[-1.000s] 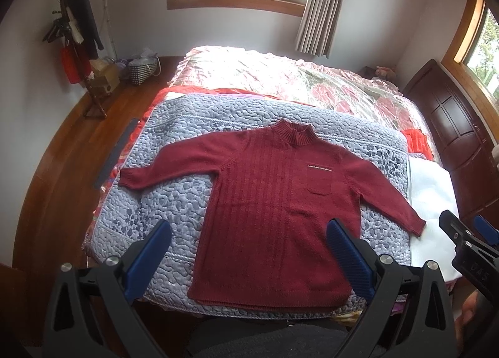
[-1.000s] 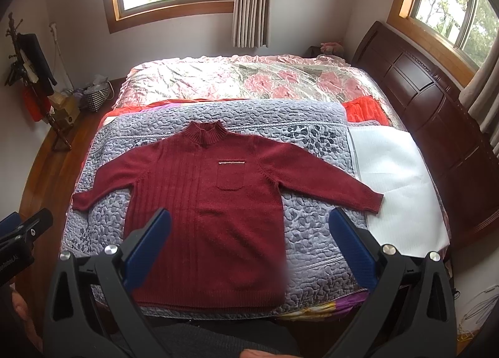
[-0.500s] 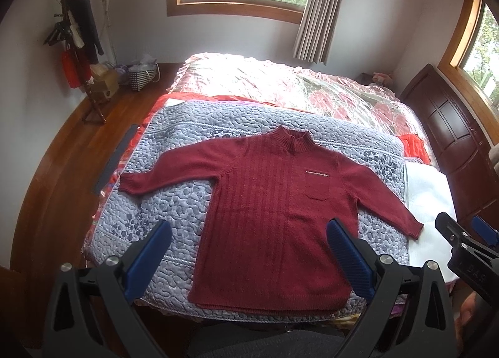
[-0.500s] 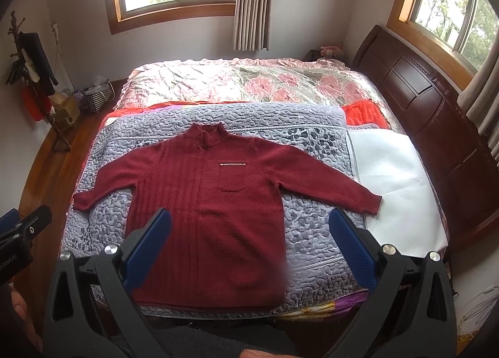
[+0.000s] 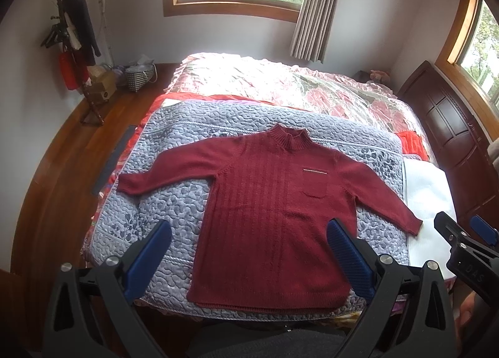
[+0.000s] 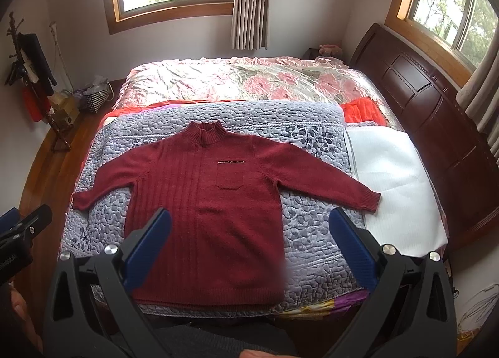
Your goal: Fold small clothes
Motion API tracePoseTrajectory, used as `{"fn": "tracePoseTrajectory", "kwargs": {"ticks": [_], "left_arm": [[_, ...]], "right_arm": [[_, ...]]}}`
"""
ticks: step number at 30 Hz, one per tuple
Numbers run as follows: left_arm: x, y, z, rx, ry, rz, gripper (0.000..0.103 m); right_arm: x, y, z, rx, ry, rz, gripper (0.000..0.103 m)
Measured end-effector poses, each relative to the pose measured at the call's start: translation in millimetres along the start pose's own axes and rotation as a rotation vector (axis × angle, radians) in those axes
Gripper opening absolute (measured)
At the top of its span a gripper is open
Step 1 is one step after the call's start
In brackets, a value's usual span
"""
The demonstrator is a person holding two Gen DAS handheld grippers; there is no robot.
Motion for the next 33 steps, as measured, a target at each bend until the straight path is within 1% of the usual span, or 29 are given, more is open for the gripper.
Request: {"fn": "tracePoseTrajectory", "kwargs": {"ticks": [13, 24, 26, 31, 33], "left_arm": [[-2, 5, -2, -0.002, -0.003, -0.001, 0.099], [-10, 11, -5, -0.016, -0.021, 0.004, 0.099], [-12, 13, -7, -0.016, -0.029, 0.007, 0.099], [-16, 14, -10, -0.006, -0.078, 0.013, 0.099], [-18, 16, -9, -0.001, -0.073, 0.012, 0.099]], "right_arm": [[-1, 3, -1, 0.001, -0.001, 0.0, 0.1], [-7, 6, 1, 0.0, -0.001, 0.009, 0.1], [-9, 8, 2, -0.003, 0.0, 0.013, 0.1], [-15, 12, 1, -0.007, 0.001, 0.019, 0.1], [-16, 14, 1, -0.009, 0.001, 0.021, 0.1]]}}
Point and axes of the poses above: each gripper's, at about its wrist camera, not at the fingertips, and x roughly against the way its jaws point, z to its left, y to its top, the point moved 8 cm from there along -x, roughly the way its jaws point, and after that the axes turned 1 degree about -x, right-handed, at the moved point
